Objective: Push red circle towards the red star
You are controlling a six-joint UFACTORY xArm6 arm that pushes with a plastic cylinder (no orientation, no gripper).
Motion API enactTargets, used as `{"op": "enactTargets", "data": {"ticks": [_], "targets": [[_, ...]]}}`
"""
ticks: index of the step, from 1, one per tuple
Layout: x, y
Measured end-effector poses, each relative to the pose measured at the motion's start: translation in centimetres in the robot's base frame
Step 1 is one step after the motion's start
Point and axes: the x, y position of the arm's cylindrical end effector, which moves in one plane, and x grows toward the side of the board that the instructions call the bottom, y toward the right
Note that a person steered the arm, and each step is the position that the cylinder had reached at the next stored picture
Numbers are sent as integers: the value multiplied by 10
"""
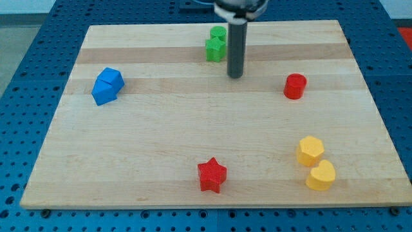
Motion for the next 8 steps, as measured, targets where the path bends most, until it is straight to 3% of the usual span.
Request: {"op": "enactTargets", "data": {"ticks": [2,3,5,8], "targets": [[-14,97],[49,128],[55,121],[91,37]]}}
